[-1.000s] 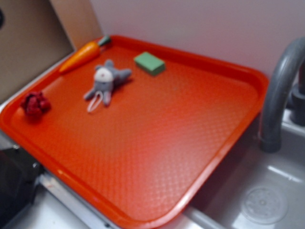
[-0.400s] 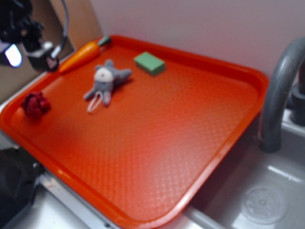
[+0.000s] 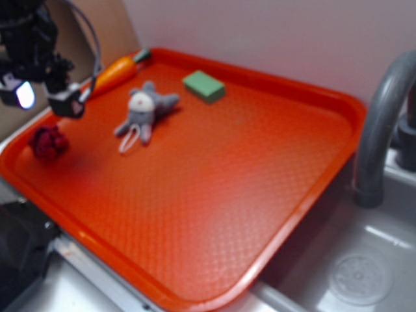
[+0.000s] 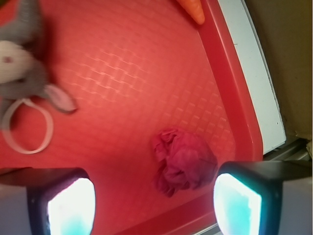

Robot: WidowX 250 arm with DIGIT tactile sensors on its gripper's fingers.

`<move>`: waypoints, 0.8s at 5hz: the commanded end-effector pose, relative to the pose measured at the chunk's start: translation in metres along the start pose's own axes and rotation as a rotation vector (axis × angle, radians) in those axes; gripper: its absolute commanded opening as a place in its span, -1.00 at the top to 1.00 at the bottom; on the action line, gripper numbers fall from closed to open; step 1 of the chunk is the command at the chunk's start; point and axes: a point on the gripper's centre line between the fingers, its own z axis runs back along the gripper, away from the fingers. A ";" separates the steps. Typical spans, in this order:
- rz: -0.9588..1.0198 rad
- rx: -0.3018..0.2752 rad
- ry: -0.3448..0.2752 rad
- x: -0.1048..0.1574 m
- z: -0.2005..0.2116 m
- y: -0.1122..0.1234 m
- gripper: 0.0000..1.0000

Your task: Grab the red paper.

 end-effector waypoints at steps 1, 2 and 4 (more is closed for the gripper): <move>0.020 0.006 0.055 0.002 -0.029 0.026 -1.00; 0.010 0.021 0.070 0.001 -0.042 0.029 -1.00; -0.041 0.000 0.099 0.004 -0.063 0.024 1.00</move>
